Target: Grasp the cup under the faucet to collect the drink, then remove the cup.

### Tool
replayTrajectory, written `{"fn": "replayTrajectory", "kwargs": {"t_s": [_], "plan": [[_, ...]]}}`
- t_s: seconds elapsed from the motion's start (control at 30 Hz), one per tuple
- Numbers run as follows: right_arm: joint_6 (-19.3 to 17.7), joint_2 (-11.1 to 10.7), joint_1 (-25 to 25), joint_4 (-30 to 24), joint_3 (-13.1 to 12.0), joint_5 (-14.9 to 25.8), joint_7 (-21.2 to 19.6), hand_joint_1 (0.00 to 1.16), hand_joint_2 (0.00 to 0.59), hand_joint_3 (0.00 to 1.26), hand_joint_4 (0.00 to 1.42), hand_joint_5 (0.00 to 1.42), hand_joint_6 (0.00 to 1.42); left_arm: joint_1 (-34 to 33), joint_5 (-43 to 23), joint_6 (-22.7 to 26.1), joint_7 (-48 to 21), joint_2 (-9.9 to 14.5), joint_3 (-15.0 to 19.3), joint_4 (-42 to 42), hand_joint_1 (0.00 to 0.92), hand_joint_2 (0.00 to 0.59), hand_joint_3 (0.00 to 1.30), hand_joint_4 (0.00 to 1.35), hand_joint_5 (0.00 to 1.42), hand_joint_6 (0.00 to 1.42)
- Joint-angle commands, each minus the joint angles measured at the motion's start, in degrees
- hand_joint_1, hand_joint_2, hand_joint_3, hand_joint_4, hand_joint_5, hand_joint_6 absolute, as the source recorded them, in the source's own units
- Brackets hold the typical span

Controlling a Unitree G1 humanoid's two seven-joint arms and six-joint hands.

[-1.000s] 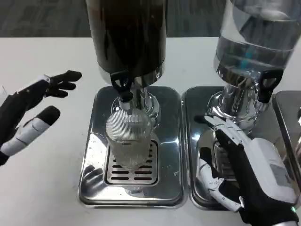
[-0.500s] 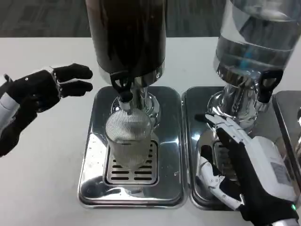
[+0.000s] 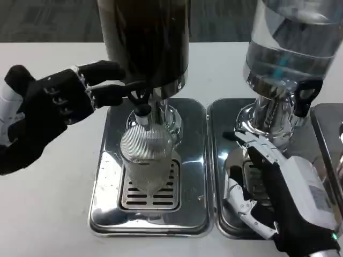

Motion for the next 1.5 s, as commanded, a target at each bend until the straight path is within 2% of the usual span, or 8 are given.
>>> {"fn": "replayTrajectory", "kwargs": {"t_s": [0.03,0.4,0.97,1.2,1.5], "plan": [[-0.8,0.6,0.0,0.7,0.0,0.4,-1.4,0.52,0.586,0.23,0.15,0.11,0.2,-2.5,1.0,2.3,-1.8,-1.2,0.2,0.1,0.0,0.057,0.27,0.14,0.2,0.16],[-1.1,1.6,-0.5,2.9,0.8,0.0,-3.2,0.52,0.586,0.23,0.15,0.11,0.2,-7.3,4.2,3.3,-4.4,-2.4,0.1,3.6,0.0,0.053,0.26,0.13,0.2,0.14],[-0.6,2.5,0.1,3.3,1.6,-0.4,-4.5,0.51,0.586,0.23,0.15,0.11,0.19,-10.5,6.8,5.3,-8.2,-3.8,-1.1,5.2,0.0,0.049,0.26,0.14,0.2,0.14],[-0.4,2.5,0.1,3.3,1.9,-0.4,-4.7,0.51,0.586,0.23,0.14,0.11,0.19,-10.6,8.3,4.0,-9.5,-4.3,-2.9,4.1,0.0,0.048,0.28,0.15,0.21,0.14],[-0.3,2.1,0.0,2.8,1.7,-0.1,-4.0,0.5,0.586,0.23,0.14,0.11,0.19,-9.1,10.2,0.6,-9.7,-4.3,-3.5,1.8,0.0,0.05,0.29,0.16,0.22,0.14]]}}
